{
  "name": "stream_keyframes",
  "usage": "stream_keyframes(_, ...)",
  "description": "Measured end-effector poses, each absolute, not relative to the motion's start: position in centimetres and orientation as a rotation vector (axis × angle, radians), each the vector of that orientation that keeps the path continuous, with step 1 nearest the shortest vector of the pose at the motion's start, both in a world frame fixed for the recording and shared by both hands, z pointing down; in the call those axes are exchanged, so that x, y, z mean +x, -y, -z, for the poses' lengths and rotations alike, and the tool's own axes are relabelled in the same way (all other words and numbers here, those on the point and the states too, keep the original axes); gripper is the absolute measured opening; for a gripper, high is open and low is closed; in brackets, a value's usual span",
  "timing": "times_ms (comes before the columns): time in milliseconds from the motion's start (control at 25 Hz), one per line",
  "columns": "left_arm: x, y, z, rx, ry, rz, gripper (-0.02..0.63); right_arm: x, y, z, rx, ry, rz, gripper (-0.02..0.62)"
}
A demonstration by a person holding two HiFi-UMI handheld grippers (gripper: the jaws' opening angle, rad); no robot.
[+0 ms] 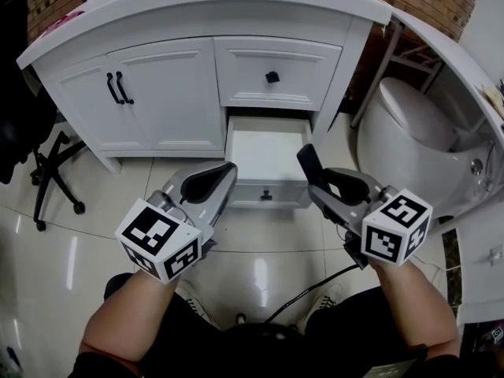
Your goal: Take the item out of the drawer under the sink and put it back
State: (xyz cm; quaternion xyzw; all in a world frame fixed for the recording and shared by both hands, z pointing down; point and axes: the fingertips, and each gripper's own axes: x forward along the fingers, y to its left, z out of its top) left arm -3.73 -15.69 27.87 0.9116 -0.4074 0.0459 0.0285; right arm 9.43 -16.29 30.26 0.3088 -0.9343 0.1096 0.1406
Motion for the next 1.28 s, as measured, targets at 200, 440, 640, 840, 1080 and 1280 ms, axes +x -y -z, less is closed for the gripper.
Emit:
stream_keyframes(200, -3.7, 15.7, -28.1, 2.818, 1.253, -0.15, 0.005, 9.2, 16.2, -30.3, 0.88, 2.702, -0.311, 0.169)
stream_keyframes(440, -3.6, 15.6, -28.0, 2.821, 1.252, -0.15, 0.005, 9.2, 16.2, -30.5, 0.877, 2.698, -0.314, 0.169)
stream_keyframes(640, -3.6, 15.6, -28.0, 2.818, 1.253, -0.15, 0.006, 9.2, 16.3, -30.4, 0.881, 2.7, -0.312, 0.169)
stream_keyframes(840, -3.8, 15.6, -28.1, 2.817, 1.254, -0.155, 0.005, 9.1, 16.4, -30.1, 0.898, 2.694, -0.3, 0.169)
stream_keyframes(1080, -4.0, 15.7, -27.7, 2.82, 1.27, -0.139, 0.005, 8.5, 17.4, -29.2, 0.894, 2.678, -0.237, 0.169)
stream_keyframes(1280, -4.0, 15.6, -27.7, 2.823, 1.261, -0.143, 0.006, 8.1, 19.4, -27.8, 0.898, 2.682, -0.247, 0.169)
